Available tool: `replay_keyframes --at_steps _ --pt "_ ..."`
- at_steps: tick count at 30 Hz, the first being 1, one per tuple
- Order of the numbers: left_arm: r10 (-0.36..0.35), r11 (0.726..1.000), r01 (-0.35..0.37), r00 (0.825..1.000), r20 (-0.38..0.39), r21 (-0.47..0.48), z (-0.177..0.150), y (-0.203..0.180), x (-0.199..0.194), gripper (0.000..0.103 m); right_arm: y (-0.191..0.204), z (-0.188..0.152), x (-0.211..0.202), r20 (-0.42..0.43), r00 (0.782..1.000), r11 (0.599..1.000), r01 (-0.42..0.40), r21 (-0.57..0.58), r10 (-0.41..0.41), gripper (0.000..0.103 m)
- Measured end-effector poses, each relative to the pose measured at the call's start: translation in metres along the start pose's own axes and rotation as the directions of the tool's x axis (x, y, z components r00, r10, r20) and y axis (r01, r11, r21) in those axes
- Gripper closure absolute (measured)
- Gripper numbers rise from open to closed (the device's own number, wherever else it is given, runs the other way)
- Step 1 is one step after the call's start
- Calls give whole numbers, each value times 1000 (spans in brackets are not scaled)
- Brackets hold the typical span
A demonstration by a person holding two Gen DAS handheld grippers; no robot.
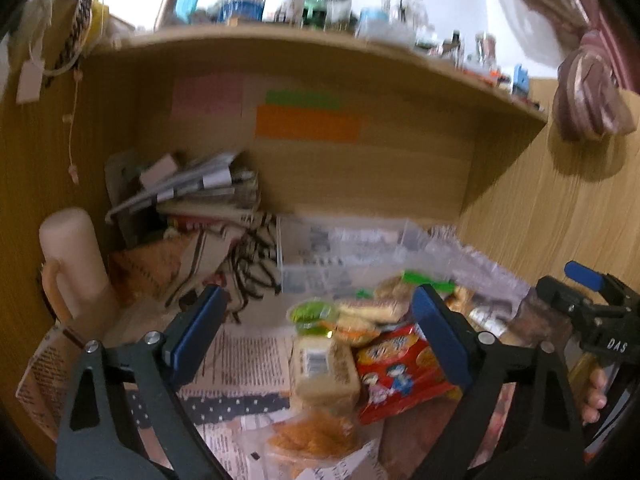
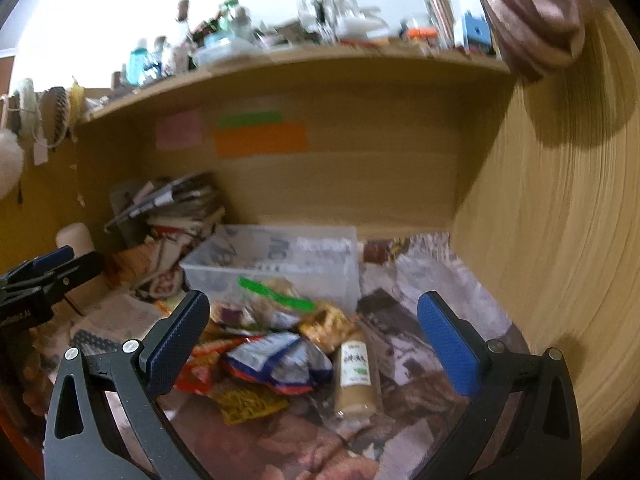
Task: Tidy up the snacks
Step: 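Grasp the bagged fried snack with the left tool while the right tool grasps the cracker roll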
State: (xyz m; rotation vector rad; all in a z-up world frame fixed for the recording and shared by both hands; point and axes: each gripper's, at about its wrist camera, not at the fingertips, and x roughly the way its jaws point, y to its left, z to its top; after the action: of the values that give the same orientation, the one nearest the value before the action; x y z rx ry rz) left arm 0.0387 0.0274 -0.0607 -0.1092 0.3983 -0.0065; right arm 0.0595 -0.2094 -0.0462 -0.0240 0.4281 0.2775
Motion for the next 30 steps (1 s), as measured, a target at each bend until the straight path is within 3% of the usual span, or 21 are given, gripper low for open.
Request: replay_keyframes --at_steps 10,19,30 --pt "-14 1000 11 982 -187 -19 -32 6 39 7 -26 -25 27 -128 992 998 14 63 -6 6" --pt "24 998 -38 972 -235 -55 -54 17 37 0 -34 -41 42 -193 981 996 12 84 5 6" --pt "-39 991 -6 943 -330 -133 -87 23 58 0 -40 -54 56 -256 967 994 21 105 7 14"
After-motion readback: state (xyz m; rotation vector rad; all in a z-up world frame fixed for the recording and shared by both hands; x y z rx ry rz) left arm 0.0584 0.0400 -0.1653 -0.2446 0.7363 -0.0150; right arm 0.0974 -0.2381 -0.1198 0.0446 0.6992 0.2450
